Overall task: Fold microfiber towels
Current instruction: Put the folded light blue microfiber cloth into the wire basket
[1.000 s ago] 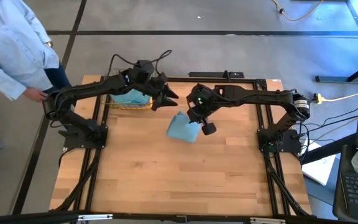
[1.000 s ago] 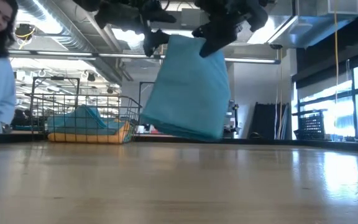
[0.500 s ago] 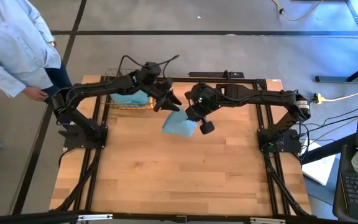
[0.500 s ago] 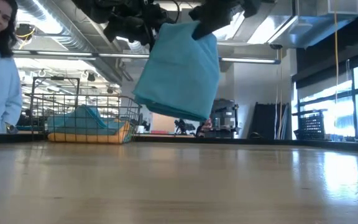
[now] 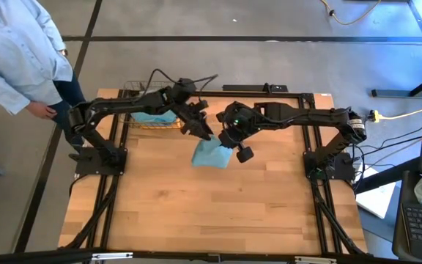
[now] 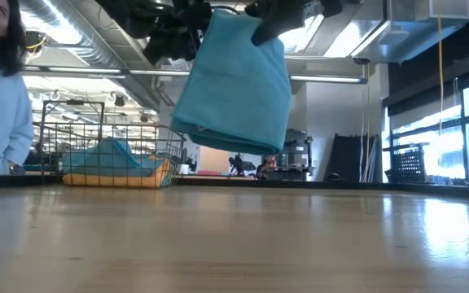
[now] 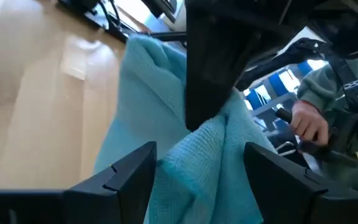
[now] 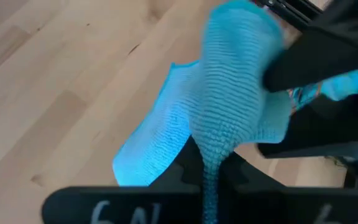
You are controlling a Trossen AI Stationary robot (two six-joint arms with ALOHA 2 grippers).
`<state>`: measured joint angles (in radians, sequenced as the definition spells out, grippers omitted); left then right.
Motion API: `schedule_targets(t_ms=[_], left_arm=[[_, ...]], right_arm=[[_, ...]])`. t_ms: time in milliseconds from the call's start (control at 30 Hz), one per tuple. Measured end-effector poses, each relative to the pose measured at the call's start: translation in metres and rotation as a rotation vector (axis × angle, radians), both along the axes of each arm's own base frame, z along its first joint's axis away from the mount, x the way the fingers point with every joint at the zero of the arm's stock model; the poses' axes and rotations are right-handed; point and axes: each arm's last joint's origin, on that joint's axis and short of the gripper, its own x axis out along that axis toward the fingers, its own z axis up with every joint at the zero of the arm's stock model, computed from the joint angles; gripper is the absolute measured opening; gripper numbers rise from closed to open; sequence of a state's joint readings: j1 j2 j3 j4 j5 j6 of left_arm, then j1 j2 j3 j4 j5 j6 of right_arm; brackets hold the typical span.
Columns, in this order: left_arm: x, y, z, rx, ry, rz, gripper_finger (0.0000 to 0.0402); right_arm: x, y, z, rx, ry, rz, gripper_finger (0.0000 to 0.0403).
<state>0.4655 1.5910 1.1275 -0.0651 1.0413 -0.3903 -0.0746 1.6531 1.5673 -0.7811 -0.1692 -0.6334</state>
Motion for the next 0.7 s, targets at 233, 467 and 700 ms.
schedule_targets(t_ms=[233, 467, 700], left_arm=[[0.004, -0.011, 0.0, -0.115, 0.043, -0.071, 0.0234], [0.006, -0.012, 0.004, -0.194, 0.072, -0.067, 0.0234], [0.016, -0.021, 0.012, -0.133, 0.008, 0.022, 0.0234]], right_arm=[[0.0, 0.0, 0.0, 0.0, 0.002, 0.0, 0.0006], [-0.001, -0.002, -0.001, 0.004, 0.011, -0.002, 0.0006], [-0.002, -0.007, -0.005, 0.079, 0.062, -0.092, 0.0006]])
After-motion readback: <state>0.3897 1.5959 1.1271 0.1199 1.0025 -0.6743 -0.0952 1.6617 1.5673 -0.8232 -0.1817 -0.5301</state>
